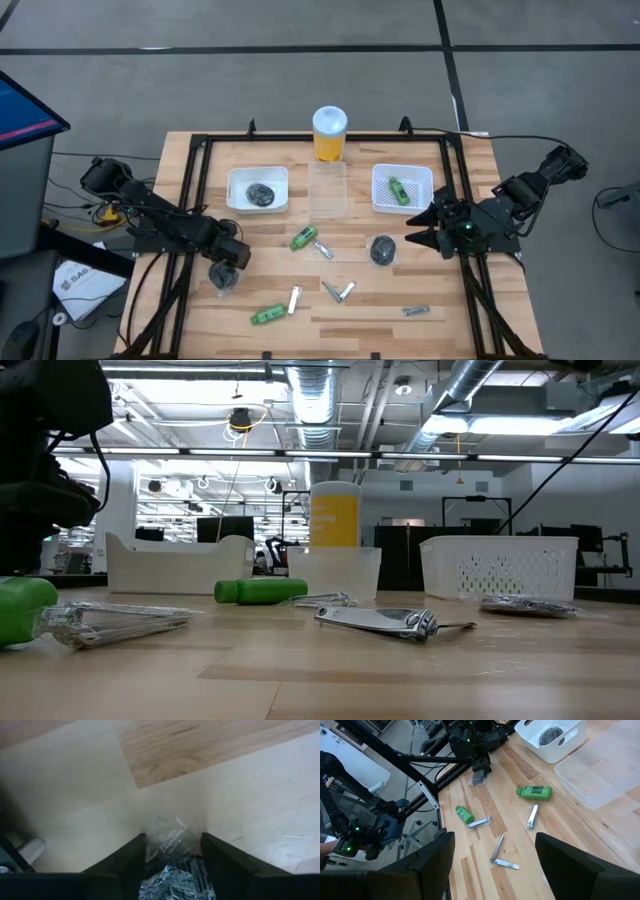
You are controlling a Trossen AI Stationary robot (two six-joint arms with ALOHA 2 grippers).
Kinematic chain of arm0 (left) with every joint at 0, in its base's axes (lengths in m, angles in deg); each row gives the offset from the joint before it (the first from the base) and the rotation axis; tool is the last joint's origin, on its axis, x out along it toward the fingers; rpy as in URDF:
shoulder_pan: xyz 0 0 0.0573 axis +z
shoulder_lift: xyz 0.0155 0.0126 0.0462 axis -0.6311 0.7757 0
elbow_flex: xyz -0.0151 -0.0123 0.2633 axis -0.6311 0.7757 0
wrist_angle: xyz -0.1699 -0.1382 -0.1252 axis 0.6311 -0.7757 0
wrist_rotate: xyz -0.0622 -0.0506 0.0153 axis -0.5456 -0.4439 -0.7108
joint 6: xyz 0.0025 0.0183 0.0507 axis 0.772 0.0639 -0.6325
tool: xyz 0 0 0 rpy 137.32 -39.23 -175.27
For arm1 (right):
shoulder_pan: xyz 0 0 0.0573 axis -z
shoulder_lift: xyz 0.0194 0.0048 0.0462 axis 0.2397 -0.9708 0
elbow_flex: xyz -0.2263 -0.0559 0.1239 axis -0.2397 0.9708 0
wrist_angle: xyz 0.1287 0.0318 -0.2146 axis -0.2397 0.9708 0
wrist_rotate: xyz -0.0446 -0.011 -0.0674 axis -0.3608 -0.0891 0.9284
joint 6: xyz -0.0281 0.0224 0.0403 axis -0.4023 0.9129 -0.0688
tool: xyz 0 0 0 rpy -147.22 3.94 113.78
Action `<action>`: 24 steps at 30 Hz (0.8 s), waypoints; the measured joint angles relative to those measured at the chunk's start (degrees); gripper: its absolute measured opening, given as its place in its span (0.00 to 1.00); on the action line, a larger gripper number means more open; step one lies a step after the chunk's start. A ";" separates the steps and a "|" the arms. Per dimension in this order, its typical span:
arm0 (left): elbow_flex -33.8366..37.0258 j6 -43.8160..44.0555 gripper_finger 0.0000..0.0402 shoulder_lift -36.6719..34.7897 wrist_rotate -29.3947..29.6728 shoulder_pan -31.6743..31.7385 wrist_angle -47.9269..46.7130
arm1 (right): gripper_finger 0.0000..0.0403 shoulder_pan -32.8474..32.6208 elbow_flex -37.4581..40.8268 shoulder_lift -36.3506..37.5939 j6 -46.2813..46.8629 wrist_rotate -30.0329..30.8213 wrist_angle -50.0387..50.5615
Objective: Pick & Place Travel size toiletries
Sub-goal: Put the black hairbrush into the left white bin
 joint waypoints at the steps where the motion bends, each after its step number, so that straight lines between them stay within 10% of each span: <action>1: 0.00 0.00 0.39 0.00 -0.06 0.00 0.04 | 0.67 0.00 0.00 0.00 0.00 0.00 0.00; 13: -0.59 0.12 0.02 -2.23 1.26 -0.02 1.05 | 0.67 0.00 0.00 0.00 -0.02 0.00 0.00; 24: -0.76 6.75 0.00 -12.54 7.19 -0.02 5.30 | 0.67 0.00 0.00 -0.01 -0.02 0.00 0.72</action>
